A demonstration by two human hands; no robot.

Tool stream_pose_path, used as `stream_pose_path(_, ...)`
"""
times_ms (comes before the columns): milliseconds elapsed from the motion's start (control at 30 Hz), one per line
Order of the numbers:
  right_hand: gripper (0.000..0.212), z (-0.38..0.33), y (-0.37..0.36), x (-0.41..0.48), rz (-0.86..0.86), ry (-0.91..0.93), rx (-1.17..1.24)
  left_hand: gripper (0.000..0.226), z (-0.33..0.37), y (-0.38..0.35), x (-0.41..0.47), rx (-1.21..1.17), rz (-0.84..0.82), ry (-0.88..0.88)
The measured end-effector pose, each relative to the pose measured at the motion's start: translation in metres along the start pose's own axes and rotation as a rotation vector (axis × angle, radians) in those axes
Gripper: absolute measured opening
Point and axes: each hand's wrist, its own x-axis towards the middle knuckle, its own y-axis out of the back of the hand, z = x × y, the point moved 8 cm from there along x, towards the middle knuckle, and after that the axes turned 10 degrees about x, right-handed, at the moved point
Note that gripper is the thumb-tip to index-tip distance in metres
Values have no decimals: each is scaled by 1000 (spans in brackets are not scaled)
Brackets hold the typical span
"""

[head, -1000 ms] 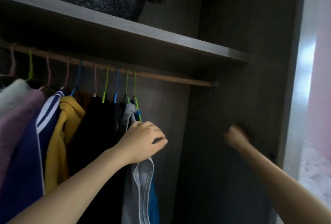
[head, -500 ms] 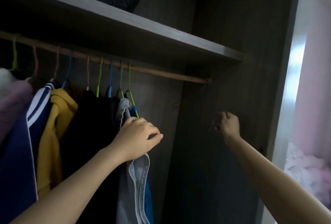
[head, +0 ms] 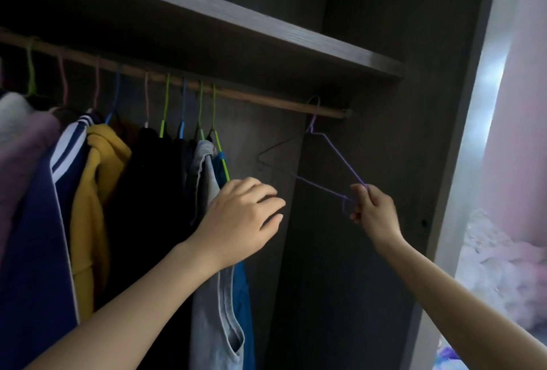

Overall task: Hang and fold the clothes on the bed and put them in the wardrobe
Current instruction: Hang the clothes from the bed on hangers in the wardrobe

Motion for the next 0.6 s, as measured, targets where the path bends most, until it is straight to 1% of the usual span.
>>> stream_pose_path(100,23,-12,12,-21,-109,13,1,24,16,-8,6,-4,30,66)
stream_pose_path(133,22,-16,18,-29,-142,23,-11,28,21,-12,7,-7,33,106)
stream_pose_path(233,22,-25,51,-53,-200,36,-40,52,40,-31,14,-30,5,207)
stream_pose_path(333,26,-28,102,-77,-220,11,-45,68,63,-54,19,-102,-83,372)
stream_pose_path(400,28,-28,148,-94,-213,-30,-48,72,90,-67,22,-135,-102,442)
stream_pose_path(500,28,-26,215,-118,-172,-118,-45,70,137,-79,26,-232,-103,509)
stream_pose_path(567,26,-25,269,-138,-104,-171,-56,63,188,-89,35,-353,-128,475)
stream_pose_path(600,26,-24,294,-147,-57,-189,-58,57,210,-91,38,-419,-113,445)
